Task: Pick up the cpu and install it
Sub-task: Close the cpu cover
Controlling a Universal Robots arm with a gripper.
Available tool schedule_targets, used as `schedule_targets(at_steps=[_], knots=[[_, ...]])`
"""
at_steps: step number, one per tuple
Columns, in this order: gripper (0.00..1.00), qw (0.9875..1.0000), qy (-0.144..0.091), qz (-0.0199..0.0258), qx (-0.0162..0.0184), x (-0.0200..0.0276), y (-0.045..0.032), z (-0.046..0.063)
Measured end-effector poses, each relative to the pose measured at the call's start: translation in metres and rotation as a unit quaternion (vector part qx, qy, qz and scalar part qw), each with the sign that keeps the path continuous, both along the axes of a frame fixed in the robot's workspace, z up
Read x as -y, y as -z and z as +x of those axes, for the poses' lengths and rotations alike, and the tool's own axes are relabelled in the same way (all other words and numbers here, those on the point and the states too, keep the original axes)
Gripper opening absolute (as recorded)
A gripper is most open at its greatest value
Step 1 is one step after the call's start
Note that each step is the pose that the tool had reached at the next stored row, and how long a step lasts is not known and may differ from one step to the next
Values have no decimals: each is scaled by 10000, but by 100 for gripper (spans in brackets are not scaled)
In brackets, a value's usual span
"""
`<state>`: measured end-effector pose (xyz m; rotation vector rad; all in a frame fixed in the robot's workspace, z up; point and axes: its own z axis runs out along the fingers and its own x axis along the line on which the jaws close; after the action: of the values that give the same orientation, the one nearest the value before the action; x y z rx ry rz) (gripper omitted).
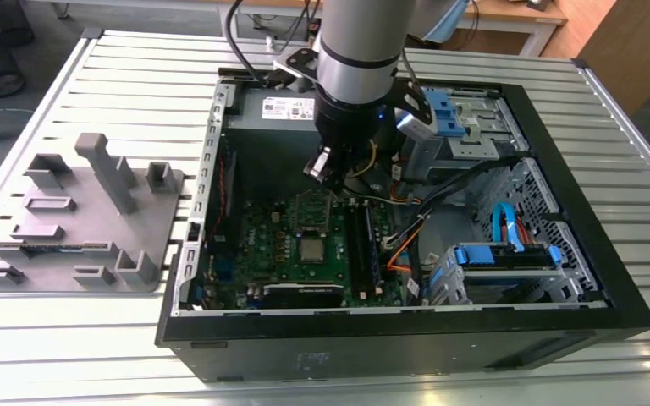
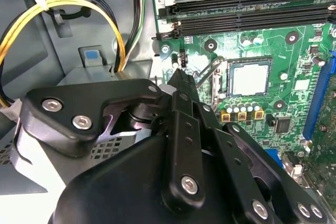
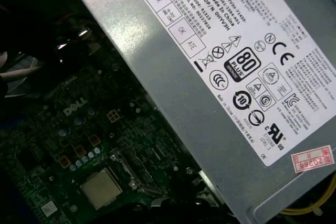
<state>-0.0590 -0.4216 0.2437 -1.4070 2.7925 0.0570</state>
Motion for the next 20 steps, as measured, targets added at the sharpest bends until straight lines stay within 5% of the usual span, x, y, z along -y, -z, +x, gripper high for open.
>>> schedule_targets(at_steps=[11,20], knots=[[11,10000,-53,0,0,8,-6,0],[11,9992,-395,-1,0,13,-10,1]])
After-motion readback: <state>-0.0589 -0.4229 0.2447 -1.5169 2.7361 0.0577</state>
